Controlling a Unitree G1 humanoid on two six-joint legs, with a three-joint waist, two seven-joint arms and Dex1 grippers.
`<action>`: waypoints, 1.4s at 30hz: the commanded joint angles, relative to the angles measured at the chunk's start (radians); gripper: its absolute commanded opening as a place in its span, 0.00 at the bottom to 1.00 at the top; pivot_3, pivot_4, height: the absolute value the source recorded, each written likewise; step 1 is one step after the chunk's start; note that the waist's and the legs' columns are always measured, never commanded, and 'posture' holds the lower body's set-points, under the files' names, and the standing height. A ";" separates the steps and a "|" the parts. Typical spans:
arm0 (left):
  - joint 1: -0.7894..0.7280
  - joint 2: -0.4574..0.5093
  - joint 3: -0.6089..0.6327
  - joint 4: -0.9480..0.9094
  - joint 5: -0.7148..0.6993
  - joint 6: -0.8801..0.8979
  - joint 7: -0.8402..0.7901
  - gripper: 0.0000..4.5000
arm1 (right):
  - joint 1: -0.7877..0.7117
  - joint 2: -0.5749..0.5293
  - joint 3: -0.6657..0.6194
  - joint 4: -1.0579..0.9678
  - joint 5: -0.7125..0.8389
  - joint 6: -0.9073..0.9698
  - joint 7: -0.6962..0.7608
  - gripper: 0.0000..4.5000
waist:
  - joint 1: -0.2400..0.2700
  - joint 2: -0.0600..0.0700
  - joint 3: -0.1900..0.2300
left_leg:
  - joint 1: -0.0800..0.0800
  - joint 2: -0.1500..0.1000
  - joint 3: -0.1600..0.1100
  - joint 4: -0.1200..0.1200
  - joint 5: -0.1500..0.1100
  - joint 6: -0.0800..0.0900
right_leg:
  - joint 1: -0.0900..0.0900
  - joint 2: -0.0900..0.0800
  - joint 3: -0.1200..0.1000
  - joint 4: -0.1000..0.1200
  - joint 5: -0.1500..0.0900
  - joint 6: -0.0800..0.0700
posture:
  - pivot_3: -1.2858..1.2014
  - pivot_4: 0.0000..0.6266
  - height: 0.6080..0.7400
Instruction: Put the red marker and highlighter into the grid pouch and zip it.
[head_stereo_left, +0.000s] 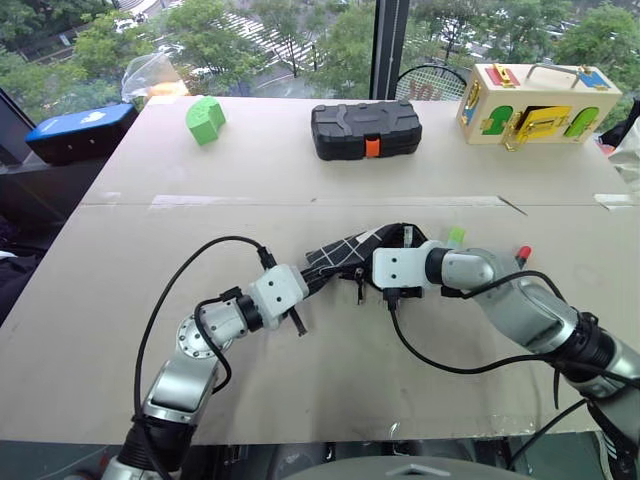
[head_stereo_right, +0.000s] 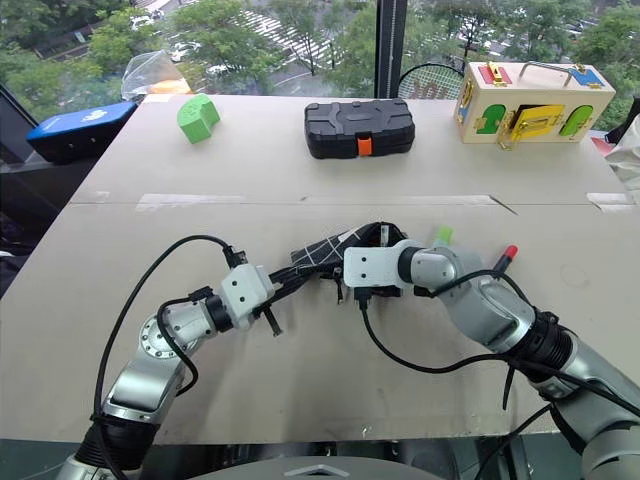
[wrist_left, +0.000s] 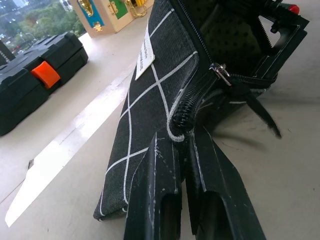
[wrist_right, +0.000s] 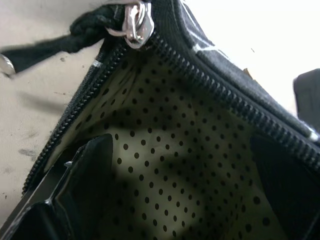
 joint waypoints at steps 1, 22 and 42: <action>-0.005 0.005 0.036 0.009 -0.022 0.014 0.016 0.00 | 0.078 0.010 -0.249 -0.166 0.190 0.195 0.057 0.99 | 0.003 0.000 0.000 | 0.000 0.000 0.000 0.000 0.000 0.000 | 0.000 0.000 0.000 0.000 0.000 0.000 | 0.52 0.24 1.00; -0.058 0.009 0.052 -0.016 -0.040 0.084 0.024 0.00 | 0.163 0.582 -0.660 0.014 0.146 0.748 -0.672 0.87 | -0.010 -0.001 -0.001 | 0.000 -0.001 -0.001 -0.001 0.002 -0.002 | 0.000 0.002 0.002 0.002 0.001 -0.002 | 0.52 0.24 1.00; -0.085 0.020 0.017 0.002 -0.019 0.046 -0.012 0.00 | 0.095 0.108 -0.743 -0.418 0.684 1.092 -0.132 0.17 | -0.016 0.002 0.001 | 0.002 0.000 -0.003 -0.002 -0.001 0.002 | 0.000 0.002 0.003 0.000 0.001 -0.002 | 0.52 0.24 1.00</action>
